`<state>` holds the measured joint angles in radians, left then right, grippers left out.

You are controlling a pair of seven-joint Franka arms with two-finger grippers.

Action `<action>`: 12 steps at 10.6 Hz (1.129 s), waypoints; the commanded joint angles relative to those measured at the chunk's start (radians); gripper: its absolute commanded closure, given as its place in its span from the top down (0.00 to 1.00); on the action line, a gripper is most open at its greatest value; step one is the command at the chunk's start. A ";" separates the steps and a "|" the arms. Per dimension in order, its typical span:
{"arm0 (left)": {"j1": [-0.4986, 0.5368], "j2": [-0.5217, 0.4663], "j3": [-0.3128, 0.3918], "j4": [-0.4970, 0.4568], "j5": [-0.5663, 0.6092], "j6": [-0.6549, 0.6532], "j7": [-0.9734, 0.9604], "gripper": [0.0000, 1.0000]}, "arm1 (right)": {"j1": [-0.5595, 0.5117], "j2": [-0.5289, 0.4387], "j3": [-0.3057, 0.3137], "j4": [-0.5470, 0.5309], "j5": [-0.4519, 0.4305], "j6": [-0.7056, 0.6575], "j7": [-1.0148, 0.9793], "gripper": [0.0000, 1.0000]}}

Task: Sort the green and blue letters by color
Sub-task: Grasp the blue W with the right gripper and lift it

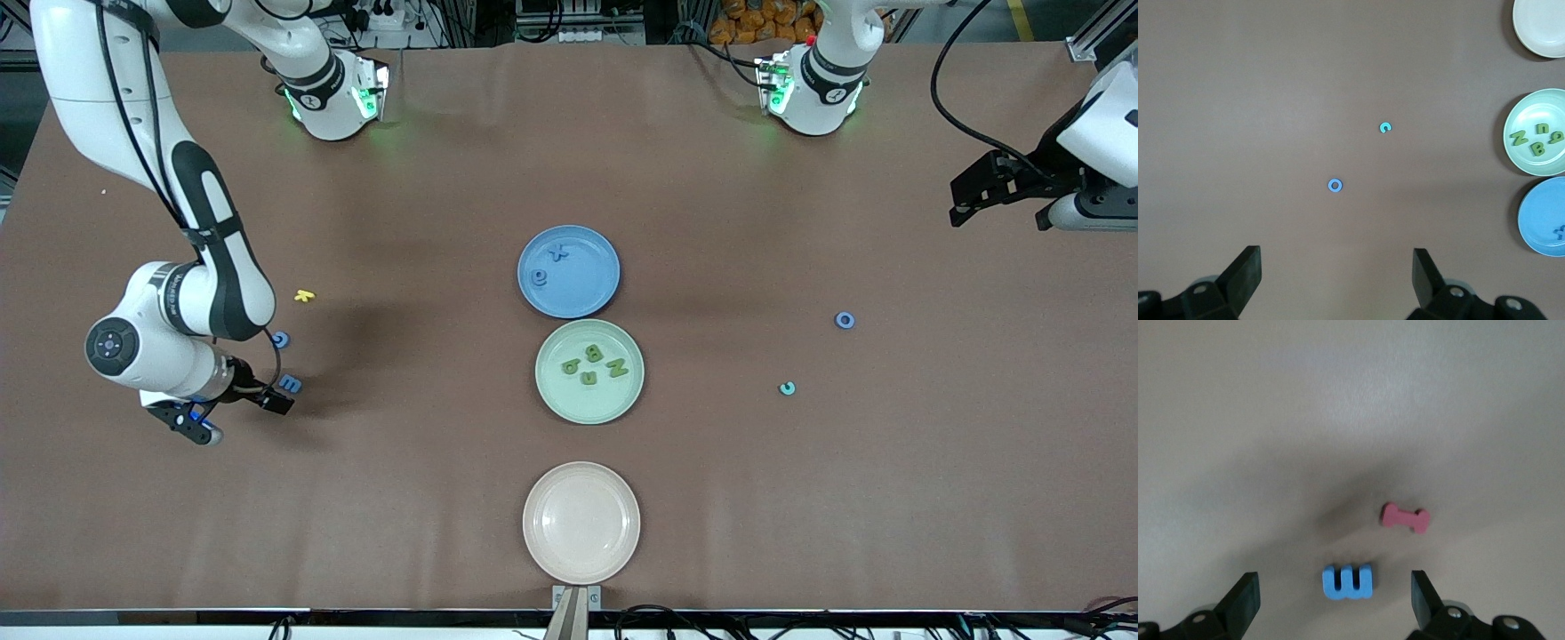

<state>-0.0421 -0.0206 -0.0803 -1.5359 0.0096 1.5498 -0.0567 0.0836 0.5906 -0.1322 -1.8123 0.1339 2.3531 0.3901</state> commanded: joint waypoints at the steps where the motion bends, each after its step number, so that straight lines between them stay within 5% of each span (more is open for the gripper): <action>1: 0.007 -0.007 0.004 -0.003 -0.011 -0.008 0.028 1.00 | -0.022 -0.072 0.043 -0.151 0.019 0.121 -0.017 1.00; 12: 0.007 0.001 0.002 -0.007 -0.011 -0.008 0.026 1.00 | -0.042 -0.023 0.065 -0.183 0.018 0.244 -0.014 0.91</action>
<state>-0.0390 -0.0181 -0.0796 -1.5437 0.0096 1.5498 -0.0567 0.0628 0.5621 -0.0883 -1.9829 0.1352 2.5664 0.3901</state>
